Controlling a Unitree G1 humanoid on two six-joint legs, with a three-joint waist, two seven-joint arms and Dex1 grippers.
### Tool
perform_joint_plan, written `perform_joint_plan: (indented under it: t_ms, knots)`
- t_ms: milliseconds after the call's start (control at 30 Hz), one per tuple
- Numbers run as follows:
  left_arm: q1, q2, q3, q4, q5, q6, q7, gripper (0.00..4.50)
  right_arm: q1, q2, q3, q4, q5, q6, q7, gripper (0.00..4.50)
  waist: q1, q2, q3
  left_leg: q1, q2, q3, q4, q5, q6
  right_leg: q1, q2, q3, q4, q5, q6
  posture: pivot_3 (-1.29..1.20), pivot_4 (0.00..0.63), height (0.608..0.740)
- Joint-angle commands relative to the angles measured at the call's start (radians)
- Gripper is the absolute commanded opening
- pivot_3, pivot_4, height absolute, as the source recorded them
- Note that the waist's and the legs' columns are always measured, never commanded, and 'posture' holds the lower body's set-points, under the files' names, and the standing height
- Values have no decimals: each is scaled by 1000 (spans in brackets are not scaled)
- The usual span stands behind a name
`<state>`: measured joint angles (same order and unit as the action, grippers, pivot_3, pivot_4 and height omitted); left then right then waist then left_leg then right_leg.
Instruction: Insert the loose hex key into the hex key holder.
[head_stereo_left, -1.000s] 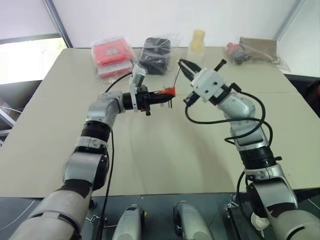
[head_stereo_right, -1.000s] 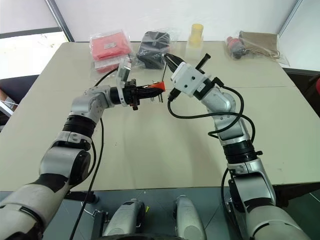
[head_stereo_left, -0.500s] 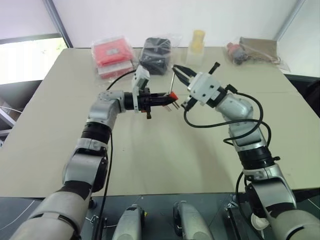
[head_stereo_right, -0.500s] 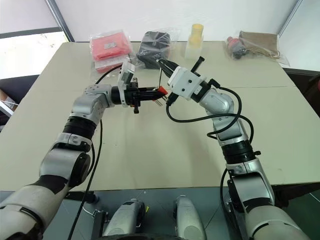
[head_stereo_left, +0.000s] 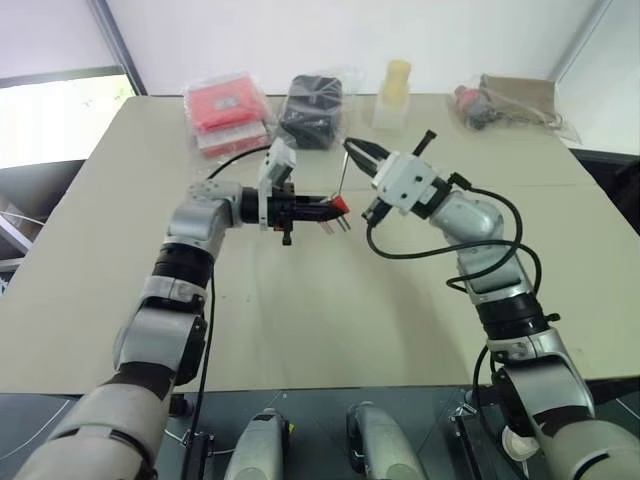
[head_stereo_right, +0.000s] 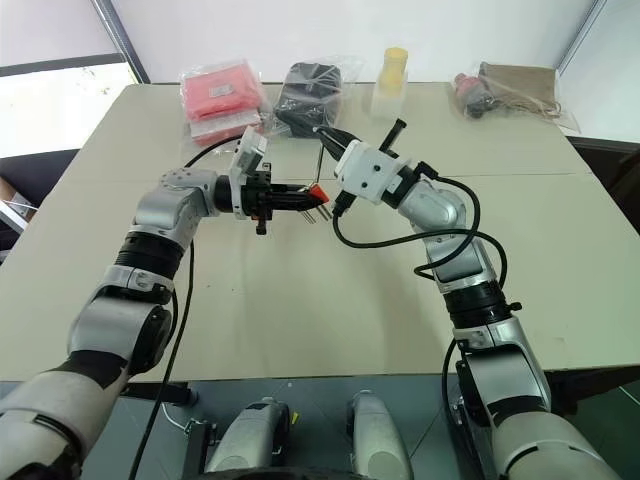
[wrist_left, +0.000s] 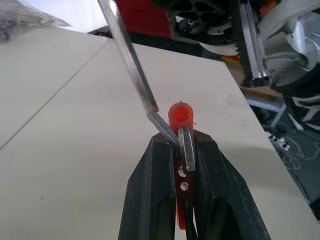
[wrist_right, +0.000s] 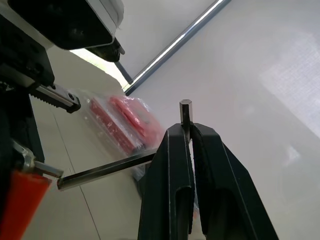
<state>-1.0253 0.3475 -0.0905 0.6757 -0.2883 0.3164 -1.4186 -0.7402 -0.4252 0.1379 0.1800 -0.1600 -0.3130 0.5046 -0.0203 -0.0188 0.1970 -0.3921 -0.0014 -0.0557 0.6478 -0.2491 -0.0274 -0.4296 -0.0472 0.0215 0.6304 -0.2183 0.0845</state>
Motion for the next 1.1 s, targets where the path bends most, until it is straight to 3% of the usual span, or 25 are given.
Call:
perform_joint_plan:
  t_ms: [33, 333, 600, 1100]
  knots:
    - [-31, 17, -25, -27, 25, -29, -32, 0, -9, -10, -6, -16, -3, -29, -4, 99, 0, 0, 0, 0, 0, 0, 0, 0, 0, 0, 0, 0, 0, 0, 0, 0, 150, 740]
    - [-109, 43, -113, 150, 147, -156, -106, 0, -8, 10, -17, -73, 40, 5, 3, 99, 0, 0, 0, 0, 0, 0, 0, 0, 0, 0, 0, 0, 0, 0, 0, 0, 150, 740]
    - [-228, 16, -100, 335, 191, -263, -117, 0, 46, 17, -7, -156, 66, 44, 21, 99, 1, 0, 0, 0, 0, 0, 0, 0, 0, 0, 0, 0, 0, 0, 0, 0, 150, 740]
    - [-235, -4, -67, 298, 171, -249, -178, 0, 78, 27, -3, -140, 32, 39, -6, 99, 0, 0, 0, 0, 0, 0, 0, 0, 0, 0, 0, 0, 0, 0, 0, 0, 150, 740]
